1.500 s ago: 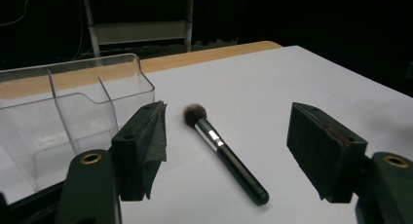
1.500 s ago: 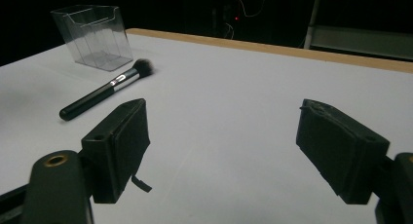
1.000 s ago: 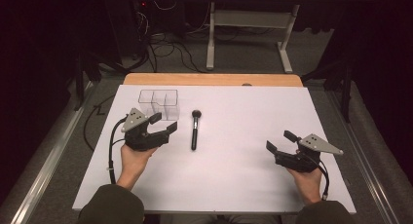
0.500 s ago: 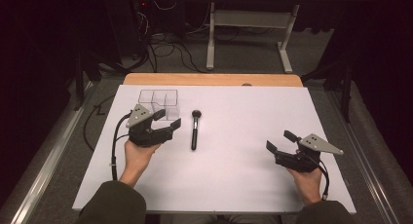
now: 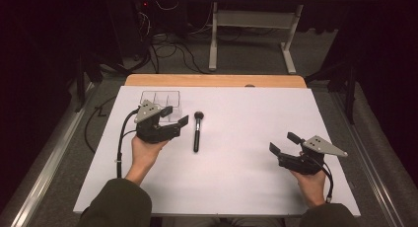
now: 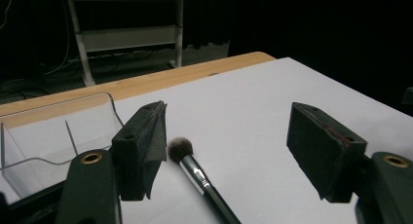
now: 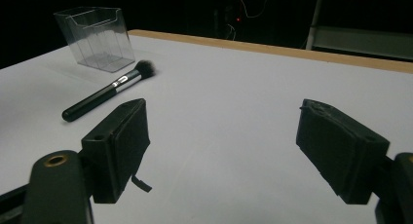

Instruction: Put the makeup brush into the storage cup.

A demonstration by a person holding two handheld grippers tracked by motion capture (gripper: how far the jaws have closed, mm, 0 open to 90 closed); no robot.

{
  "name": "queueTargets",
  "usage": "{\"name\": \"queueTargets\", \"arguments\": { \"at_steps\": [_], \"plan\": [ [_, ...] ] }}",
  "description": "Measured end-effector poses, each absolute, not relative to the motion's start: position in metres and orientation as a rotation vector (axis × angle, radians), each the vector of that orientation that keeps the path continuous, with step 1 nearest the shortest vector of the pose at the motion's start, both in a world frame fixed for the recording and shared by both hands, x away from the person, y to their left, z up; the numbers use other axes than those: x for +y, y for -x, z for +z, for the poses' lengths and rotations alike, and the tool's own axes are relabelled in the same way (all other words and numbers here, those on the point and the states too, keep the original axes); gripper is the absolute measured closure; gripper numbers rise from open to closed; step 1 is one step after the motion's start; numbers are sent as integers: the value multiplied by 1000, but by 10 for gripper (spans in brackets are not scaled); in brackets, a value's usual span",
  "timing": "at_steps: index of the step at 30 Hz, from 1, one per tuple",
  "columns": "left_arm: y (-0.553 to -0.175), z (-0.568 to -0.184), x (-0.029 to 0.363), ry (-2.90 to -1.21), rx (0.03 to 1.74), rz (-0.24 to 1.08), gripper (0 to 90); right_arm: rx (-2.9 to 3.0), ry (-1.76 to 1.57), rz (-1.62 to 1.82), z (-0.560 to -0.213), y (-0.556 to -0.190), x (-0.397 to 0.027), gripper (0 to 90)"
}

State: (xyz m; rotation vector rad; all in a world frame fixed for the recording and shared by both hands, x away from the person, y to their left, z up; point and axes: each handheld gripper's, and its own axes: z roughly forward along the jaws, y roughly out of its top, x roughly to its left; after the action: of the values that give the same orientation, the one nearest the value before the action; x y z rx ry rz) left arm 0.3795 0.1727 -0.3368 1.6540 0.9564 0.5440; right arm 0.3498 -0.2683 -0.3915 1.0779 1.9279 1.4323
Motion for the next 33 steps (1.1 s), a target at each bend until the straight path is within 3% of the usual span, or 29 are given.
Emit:
{"name": "queueTargets", "arguments": {
  "at_steps": [33],
  "plan": [
    [-404, -329, 151, -1660, 958, 546, 310, 1929, -1071, 1435, -391, -349, -268, 213]
  ]
}}
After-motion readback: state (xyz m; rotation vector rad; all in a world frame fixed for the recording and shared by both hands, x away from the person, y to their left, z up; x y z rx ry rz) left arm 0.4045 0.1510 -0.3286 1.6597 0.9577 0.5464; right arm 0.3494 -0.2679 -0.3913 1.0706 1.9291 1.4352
